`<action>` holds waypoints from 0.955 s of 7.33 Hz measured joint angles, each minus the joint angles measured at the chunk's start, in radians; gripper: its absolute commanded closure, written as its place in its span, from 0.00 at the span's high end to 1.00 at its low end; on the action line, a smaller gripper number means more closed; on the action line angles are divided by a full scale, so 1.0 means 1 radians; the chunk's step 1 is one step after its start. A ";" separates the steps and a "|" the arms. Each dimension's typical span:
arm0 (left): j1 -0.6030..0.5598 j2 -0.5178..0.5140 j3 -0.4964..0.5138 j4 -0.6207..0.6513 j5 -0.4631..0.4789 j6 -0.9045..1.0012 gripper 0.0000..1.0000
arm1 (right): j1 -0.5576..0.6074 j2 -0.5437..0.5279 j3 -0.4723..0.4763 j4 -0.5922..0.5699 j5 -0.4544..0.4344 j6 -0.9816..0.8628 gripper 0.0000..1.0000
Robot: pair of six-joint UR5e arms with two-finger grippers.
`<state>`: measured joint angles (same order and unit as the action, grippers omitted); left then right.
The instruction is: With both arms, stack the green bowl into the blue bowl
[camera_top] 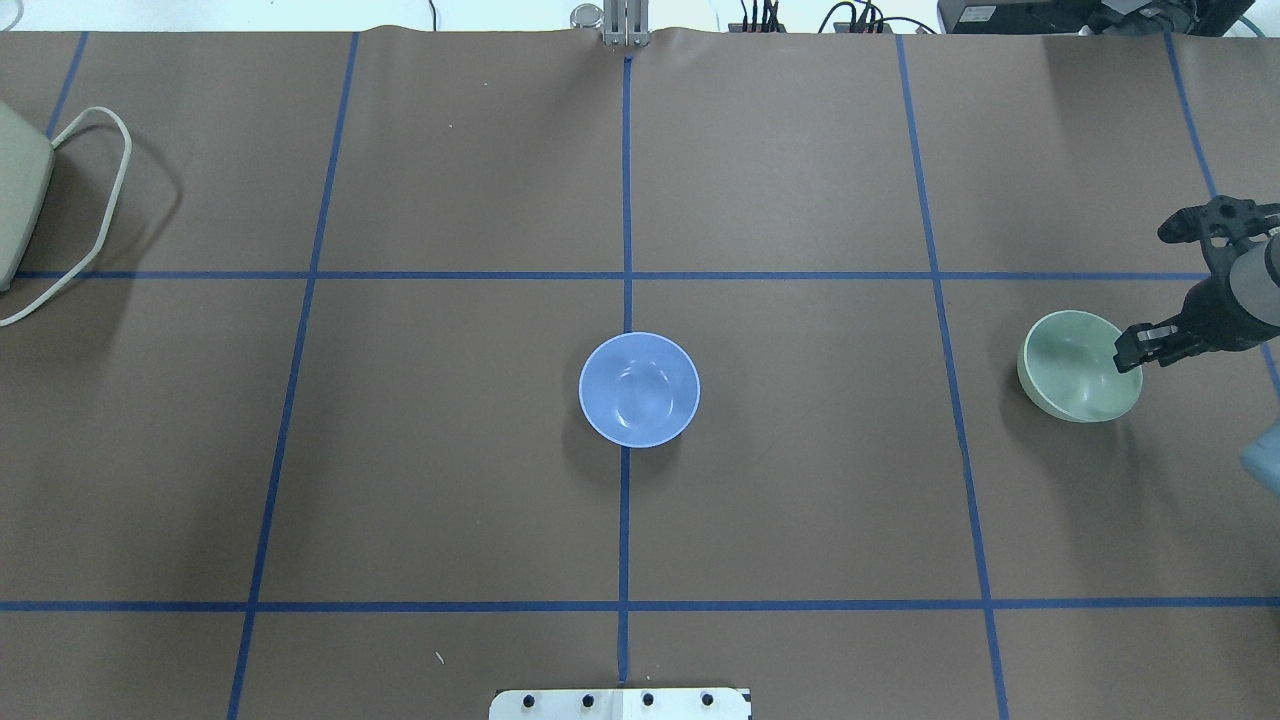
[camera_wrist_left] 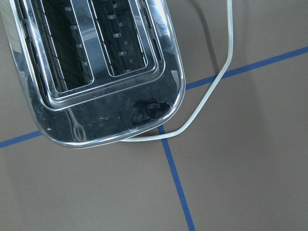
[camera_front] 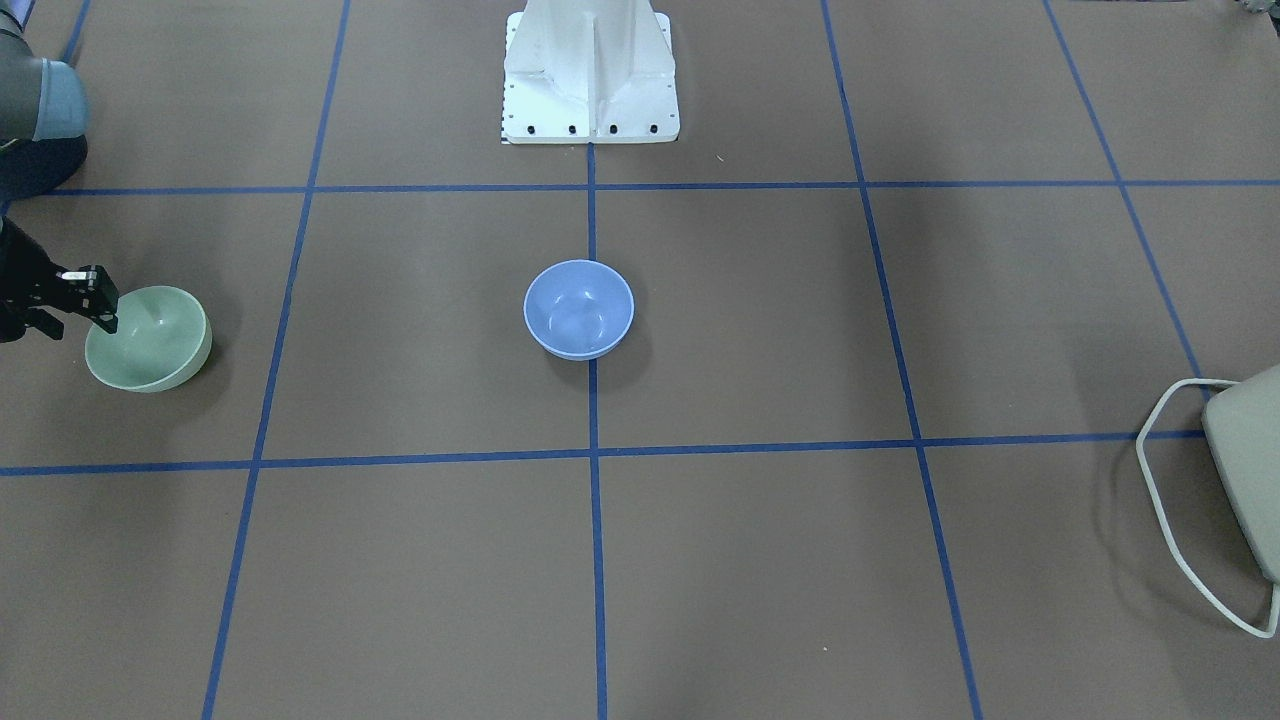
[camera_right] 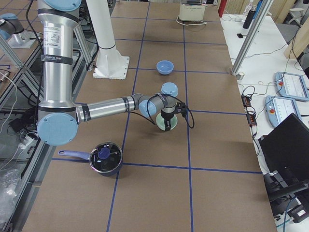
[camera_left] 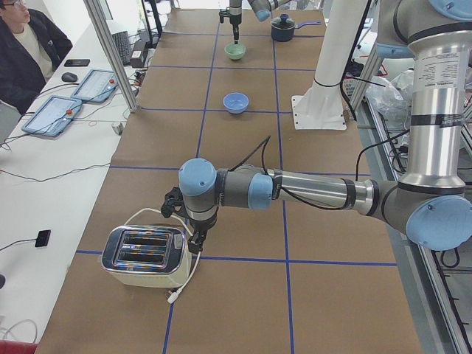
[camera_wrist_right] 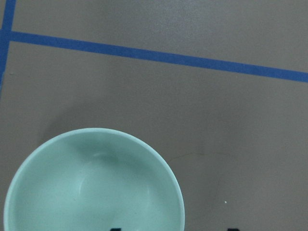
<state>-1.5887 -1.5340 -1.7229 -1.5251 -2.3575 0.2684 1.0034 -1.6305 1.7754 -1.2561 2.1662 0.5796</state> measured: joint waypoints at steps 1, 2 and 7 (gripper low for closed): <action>0.000 0.002 -0.001 -0.001 0.001 0.000 0.99 | -0.006 0.002 -0.009 0.000 0.000 0.000 0.27; 0.000 0.006 -0.002 -0.002 0.002 0.000 0.99 | -0.010 0.004 -0.019 0.000 -0.001 0.000 0.28; 0.001 0.015 -0.004 -0.009 0.001 0.000 0.99 | -0.014 0.020 -0.019 -0.002 0.009 -0.004 0.47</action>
<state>-1.5877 -1.5194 -1.7268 -1.5341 -2.3560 0.2688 0.9891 -1.6108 1.7563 -1.2576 2.1749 0.5761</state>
